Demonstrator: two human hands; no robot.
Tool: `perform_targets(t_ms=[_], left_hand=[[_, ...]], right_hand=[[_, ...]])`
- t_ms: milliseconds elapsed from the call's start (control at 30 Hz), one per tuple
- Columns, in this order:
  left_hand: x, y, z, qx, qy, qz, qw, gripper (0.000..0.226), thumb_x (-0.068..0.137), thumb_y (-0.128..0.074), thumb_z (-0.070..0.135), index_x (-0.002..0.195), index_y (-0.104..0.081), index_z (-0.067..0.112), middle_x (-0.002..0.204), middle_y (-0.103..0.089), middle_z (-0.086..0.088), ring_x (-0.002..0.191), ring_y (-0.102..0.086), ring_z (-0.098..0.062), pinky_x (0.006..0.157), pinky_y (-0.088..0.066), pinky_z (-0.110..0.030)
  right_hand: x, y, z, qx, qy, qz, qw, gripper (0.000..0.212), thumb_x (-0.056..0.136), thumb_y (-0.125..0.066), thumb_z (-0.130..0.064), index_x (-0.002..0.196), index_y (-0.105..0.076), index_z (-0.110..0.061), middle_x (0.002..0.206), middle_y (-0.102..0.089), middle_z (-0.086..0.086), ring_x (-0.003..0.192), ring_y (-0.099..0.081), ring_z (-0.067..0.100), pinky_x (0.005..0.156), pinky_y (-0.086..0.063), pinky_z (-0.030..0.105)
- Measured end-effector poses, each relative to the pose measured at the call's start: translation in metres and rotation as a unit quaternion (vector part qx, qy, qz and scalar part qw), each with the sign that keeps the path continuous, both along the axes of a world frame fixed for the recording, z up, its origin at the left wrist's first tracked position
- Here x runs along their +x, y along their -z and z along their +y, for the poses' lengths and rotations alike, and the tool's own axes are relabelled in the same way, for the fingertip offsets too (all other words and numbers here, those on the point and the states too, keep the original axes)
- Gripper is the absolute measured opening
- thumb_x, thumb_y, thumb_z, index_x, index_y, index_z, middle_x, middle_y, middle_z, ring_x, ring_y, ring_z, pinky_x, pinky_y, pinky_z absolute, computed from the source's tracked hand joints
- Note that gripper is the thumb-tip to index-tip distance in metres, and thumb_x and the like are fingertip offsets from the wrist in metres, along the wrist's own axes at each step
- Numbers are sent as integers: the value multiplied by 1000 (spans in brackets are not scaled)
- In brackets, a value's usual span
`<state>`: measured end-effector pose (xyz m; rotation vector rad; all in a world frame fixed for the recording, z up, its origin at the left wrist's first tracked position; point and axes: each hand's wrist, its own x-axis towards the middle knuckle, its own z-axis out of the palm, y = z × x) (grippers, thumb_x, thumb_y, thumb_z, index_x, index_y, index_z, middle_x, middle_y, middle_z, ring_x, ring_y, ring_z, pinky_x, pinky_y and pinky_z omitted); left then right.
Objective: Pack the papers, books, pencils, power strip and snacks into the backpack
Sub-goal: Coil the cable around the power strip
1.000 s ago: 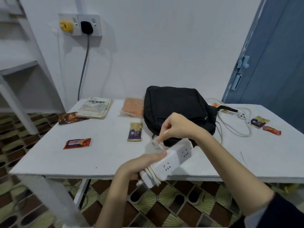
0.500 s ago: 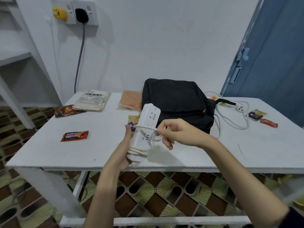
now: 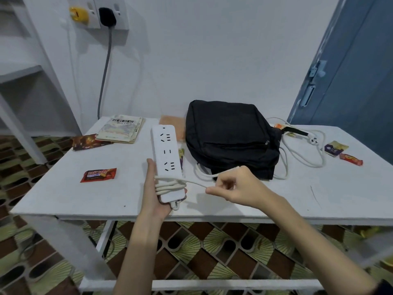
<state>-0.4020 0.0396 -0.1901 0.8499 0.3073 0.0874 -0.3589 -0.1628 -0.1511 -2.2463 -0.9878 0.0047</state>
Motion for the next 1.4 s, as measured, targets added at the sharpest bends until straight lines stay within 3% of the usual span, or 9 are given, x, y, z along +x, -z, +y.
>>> perform_targets(t_ms=[167,367,633,767,867,1000,1067,1167,1400], left_hand=[[-3,-7,7,-14,8,-7,1000,68,70,-43,75,71,-76,16,69,-66,-10,54,-60,-24,56,-48,-29],[-6,-9,16,-51,27,-11,998,67,80,-42,69,72,-75,11,72,-65,-14,52,-59,-25,52,-49,-31],[32,-61,17,79,211,-29,974,56,56,-70,56,87,-68,10,78,-64,-15,60,-58,-29,61,-44,-34],[43,-95,24,226,279,5,933,44,67,-67,55,77,-70,12,70,-65,-9,65,-58,-27,62,-41,-32],[36,-112,18,391,327,39,859,47,61,-64,58,68,-60,12,46,-54,-3,36,-49,-15,35,-33,-15],[33,-110,17,486,398,23,778,44,67,-59,66,80,-61,24,51,-55,5,36,-46,-7,35,-26,-16],[34,-104,15,500,395,-7,770,22,87,-53,51,100,-63,36,82,-69,10,61,-61,2,53,-46,-13],[41,-89,14,577,320,-13,751,33,79,-62,54,110,-62,42,121,-59,13,113,-53,-4,97,-39,-23],[40,-79,17,581,263,-19,770,26,80,-64,52,89,-63,27,100,-64,-4,66,-54,-3,51,-34,-11]], right_hand=[[20,-3,-12,-78,15,-101,992,84,73,-29,-84,56,-54,-6,63,-59,6,64,-52,14,79,-36,26],[35,-11,-33,17,-4,169,985,13,81,-70,-24,69,-71,-20,63,-66,-8,61,-57,0,62,-44,18],[63,-12,-8,87,172,112,975,39,82,-69,-35,58,-62,-6,38,-48,-12,40,-42,0,52,-36,18],[78,-49,-3,146,205,79,965,38,81,-70,-29,47,-58,-16,39,-47,-11,40,-40,1,48,-32,13],[78,-67,5,71,179,56,980,45,81,-59,-2,40,-43,-9,45,-41,-1,47,-33,8,47,-25,20],[68,-73,5,124,90,179,972,31,81,-71,-18,77,-66,12,59,-57,6,52,-49,10,48,-39,18],[63,-80,1,87,64,205,973,30,84,-68,-32,81,-74,-2,49,-50,-6,47,-41,7,46,-34,15],[53,-89,5,14,35,191,981,27,87,-64,-32,85,-74,-7,48,-47,-9,52,-36,14,48,-30,20],[29,-84,14,-34,48,114,992,21,87,-63,-31,77,-68,-13,53,-60,-5,52,-50,11,58,-45,27]])
